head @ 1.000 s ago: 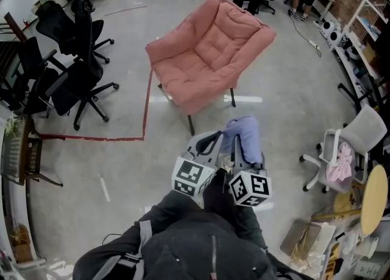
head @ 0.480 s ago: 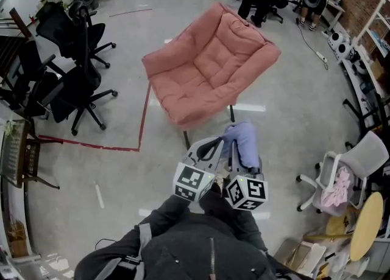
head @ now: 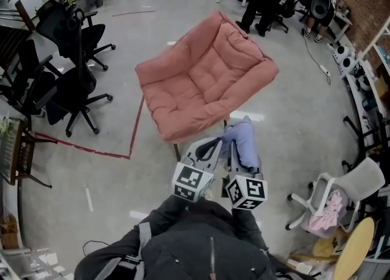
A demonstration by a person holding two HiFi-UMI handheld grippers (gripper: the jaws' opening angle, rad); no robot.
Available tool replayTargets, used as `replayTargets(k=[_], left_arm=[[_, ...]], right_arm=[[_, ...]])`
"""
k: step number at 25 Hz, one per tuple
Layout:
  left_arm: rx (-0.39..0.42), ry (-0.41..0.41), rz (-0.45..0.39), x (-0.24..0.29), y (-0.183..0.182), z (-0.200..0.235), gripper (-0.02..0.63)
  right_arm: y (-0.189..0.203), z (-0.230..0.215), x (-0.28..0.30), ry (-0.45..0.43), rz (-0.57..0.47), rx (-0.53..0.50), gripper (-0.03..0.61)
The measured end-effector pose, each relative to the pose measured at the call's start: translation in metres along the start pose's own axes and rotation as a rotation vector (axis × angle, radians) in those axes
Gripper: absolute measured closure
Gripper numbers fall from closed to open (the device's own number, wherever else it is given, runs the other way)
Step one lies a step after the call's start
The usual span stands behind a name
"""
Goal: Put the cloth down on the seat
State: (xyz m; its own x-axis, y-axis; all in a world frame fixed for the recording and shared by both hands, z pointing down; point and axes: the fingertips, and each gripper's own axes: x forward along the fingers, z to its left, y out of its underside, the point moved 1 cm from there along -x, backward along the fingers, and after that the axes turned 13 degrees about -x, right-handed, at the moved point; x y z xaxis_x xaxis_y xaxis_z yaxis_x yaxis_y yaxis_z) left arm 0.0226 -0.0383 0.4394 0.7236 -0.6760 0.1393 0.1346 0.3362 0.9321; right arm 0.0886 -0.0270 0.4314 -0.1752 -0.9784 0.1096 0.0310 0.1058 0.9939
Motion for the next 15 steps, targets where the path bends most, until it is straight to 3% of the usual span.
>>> replayTargets(k=[8,15], left_arm=[[-0.003,-0.029,-0.032,0.048,-0.007,0.002,0.606],[0.017,-0.026,-0.017,0.054,0.004,-0.009,0.607]], right_arm=[[-0.006,-0.036,0.032,-0.041,-0.027,-0.012,0.465],[0.003,-0.045,0.028,-0.050,-0.022,0.024,0.465]])
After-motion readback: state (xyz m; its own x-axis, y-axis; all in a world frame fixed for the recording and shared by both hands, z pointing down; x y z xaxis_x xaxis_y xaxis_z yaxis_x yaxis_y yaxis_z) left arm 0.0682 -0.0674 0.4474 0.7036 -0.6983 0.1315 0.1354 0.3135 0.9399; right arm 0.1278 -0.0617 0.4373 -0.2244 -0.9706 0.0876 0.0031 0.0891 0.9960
